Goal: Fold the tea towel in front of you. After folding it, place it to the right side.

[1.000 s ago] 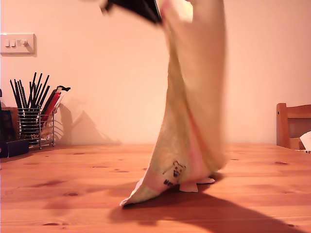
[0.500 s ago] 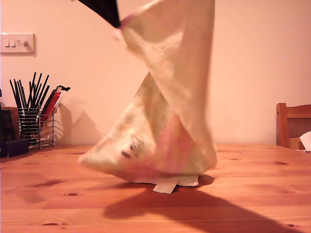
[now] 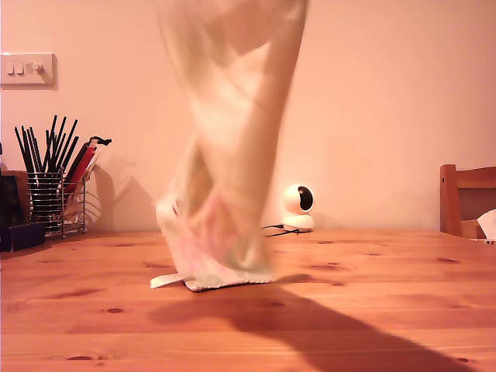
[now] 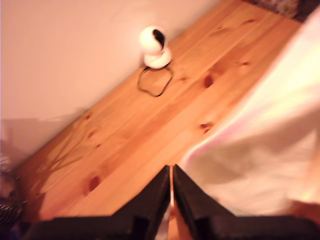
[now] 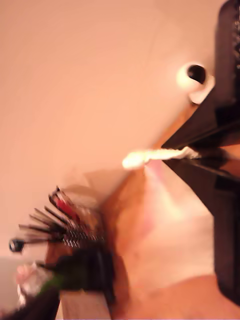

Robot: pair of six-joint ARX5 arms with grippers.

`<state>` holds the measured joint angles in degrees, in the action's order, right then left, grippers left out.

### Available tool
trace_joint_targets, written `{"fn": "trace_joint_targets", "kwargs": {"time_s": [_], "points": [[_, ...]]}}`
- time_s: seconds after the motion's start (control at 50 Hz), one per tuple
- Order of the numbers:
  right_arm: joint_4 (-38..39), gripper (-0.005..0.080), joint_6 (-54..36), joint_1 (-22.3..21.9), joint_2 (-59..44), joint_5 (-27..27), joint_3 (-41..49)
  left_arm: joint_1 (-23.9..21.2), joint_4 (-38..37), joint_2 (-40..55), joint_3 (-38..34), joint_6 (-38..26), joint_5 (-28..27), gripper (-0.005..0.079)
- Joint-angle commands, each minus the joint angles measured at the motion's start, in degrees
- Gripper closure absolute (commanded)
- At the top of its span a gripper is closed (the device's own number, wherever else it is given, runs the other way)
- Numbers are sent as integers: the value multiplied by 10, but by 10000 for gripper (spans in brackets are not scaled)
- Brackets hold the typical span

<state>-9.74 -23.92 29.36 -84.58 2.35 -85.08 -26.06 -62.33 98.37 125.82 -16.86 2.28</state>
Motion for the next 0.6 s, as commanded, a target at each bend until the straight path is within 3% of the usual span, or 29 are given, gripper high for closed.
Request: {"fn": "trace_joint_targets", "kwargs": {"time_s": [0.0,0.12,0.26,0.34,0.44,0.58], "points": [[43,763,12,2,-12,-4,-5,16,16,15,-7,-9,3,761],[60,763,17,2,-34,-3,-7,34,8,27,-7,-5,-26,761],[56,763,16,3,-40,7,-7,41,-10,55,-7,4,-119,745],[56,763,16,2,-40,12,-16,41,-14,77,-7,4,-143,672],[31,763,16,1,-40,18,-37,41,-27,104,-7,3,-188,506],[9,763,14,-2,-40,28,-56,41,-15,140,-7,-19,-217,489]]}}
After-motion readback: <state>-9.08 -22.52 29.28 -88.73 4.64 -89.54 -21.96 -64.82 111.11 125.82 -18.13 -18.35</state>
